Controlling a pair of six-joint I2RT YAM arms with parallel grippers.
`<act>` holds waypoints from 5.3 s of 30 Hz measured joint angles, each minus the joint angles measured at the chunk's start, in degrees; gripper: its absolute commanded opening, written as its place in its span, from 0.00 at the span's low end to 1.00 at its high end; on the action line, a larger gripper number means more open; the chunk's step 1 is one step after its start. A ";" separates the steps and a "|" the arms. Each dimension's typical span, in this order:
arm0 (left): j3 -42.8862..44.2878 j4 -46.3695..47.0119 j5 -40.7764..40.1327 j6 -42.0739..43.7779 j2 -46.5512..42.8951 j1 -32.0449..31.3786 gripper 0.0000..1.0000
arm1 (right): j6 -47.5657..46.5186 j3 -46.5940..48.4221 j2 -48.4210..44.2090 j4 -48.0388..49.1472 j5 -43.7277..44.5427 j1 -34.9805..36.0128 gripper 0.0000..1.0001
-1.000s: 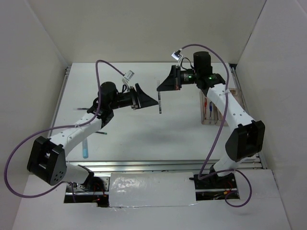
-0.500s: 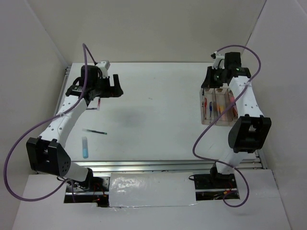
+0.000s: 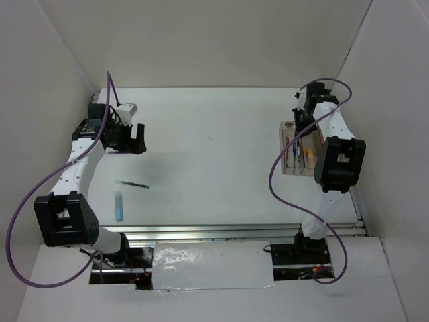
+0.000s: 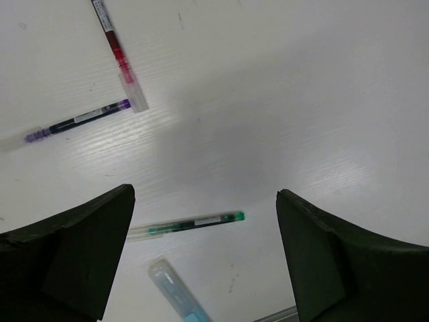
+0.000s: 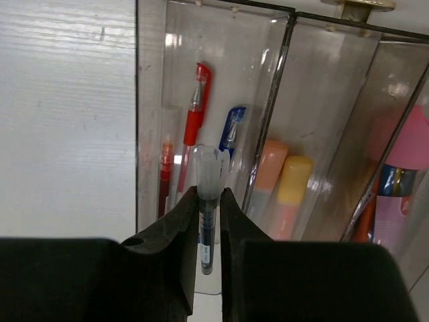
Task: Sort the stationery into containers
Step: Place the pen in the storage box, then pick up the pen from the corner of the board, then place the pen in the storage box.
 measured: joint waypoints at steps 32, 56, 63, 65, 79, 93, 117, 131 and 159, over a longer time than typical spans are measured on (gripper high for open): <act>-8.94 -14.82 8.31 67.23 13.00 2.23 0.45 | 0.74 1.66 -7.28 -6.25 -8.48 4.07 0.64; -14.03 -6.27 1.99 71.82 14.23 -4.98 0.16 | 0.66 3.37 -7.50 -9.25 -12.04 4.37 0.63; -14.43 -5.81 0.42 71.65 13.25 -11.10 0.02 | -0.22 4.15 -7.93 -9.94 -13.92 4.37 0.62; -14.47 -5.90 0.52 71.47 12.83 -13.88 0.00 | -0.59 4.26 -8.48 -10.29 -15.13 4.37 0.62; -25.00 18.73 -9.84 78.14 -17.00 -49.13 0.00 | 1.92 1.25 -11.10 -13.73 -42.99 8.55 0.74; -37.68 48.09 -19.96 92.19 -23.02 -68.35 0.00 | 5.40 -10.25 -13.09 -12.50 -62.31 19.91 0.78; -34.10 53.11 -23.08 92.11 -22.88 -72.98 0.00 | -3.65 -4.96 -13.90 -15.63 -70.16 31.26 0.62; -34.10 52.70 -23.12 91.19 -22.86 -73.00 0.08 | -5.27 -4.57 -13.90 -17.40 -70.01 34.36 0.15; -24.94 35.12 -26.99 66.45 -24.17 -74.95 0.99 | -0.70 -1.55 -11.85 -7.19 -21.33 -1.31 0.00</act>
